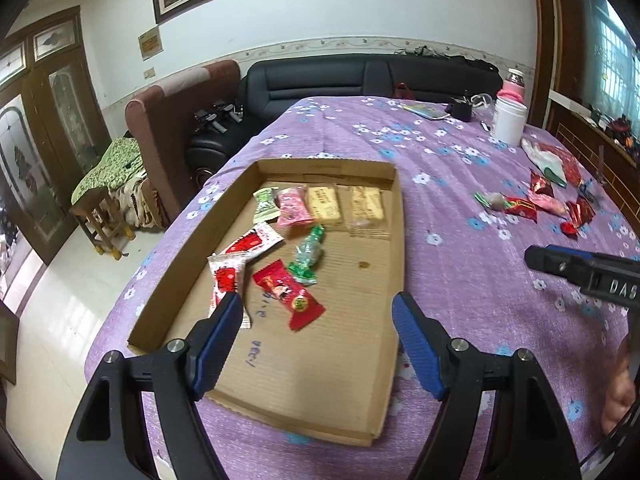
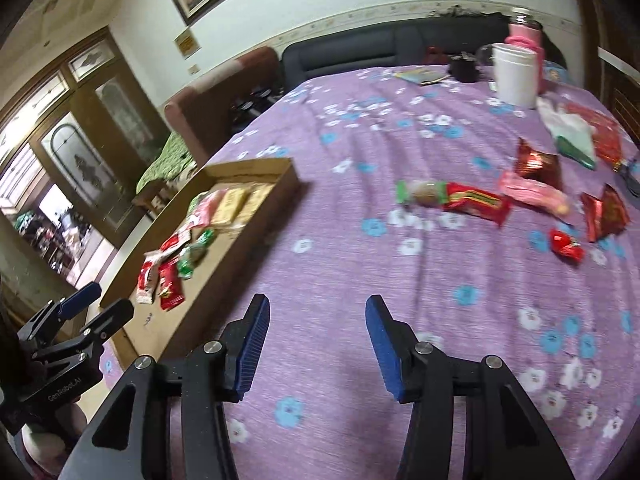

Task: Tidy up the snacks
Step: 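Move both tools toward the pink packet and clear green-tied candy, then grasp the clear green-tied candy with the left tool while the right tool grasps the pink packet, then carry both snacks into the cardboard box and open both tools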

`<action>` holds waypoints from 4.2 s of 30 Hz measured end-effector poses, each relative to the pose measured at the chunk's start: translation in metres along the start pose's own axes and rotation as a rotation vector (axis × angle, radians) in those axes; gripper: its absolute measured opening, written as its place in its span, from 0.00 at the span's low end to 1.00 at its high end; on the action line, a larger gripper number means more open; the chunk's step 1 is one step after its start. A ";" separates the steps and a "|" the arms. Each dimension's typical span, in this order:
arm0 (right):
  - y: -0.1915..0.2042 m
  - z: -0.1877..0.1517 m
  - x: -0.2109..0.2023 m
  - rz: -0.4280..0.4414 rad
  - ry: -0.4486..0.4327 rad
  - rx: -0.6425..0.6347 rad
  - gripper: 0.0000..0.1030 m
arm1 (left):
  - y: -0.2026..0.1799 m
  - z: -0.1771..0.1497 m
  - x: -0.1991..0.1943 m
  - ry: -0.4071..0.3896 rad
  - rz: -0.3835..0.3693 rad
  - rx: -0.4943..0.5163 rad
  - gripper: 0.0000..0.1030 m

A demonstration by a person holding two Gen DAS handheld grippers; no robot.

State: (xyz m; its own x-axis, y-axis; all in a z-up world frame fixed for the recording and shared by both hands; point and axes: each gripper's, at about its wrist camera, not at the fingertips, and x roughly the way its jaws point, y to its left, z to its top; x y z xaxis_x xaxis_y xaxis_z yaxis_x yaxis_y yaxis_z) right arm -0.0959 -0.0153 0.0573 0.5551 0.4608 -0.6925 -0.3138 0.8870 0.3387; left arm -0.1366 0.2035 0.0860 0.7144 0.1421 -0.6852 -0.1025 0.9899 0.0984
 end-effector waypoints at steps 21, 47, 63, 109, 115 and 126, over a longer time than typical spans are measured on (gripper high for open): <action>-0.144 0.033 -0.049 -0.194 -0.146 0.304 0.53 | -0.042 -0.007 -0.006 -0.017 -0.169 0.077 0.74; -0.145 0.075 0.049 -0.189 -0.015 0.099 0.57 | -0.058 -0.002 0.031 0.092 -0.276 0.025 0.74; -0.174 0.072 0.034 -0.173 -0.005 0.234 0.28 | -0.137 0.056 0.081 0.131 -0.366 0.109 0.74; -0.143 0.071 0.031 0.023 -0.060 0.133 0.28 | -0.041 0.053 0.051 0.048 -0.286 -0.097 0.20; -0.122 0.061 0.036 0.008 -0.044 0.093 0.28 | 0.044 0.014 0.052 0.099 -0.144 -0.251 0.20; -0.006 0.032 0.039 0.139 0.037 -0.040 0.29 | 0.117 -0.013 0.068 0.160 -0.092 -0.352 0.20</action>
State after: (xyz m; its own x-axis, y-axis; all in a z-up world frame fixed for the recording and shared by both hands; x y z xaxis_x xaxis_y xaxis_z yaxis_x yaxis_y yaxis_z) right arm -0.0479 -0.0023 0.0486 0.4760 0.5767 -0.6640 -0.4160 0.8128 0.4078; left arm -0.1090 0.3285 0.0416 0.6180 0.0233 -0.7859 -0.2938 0.9340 -0.2034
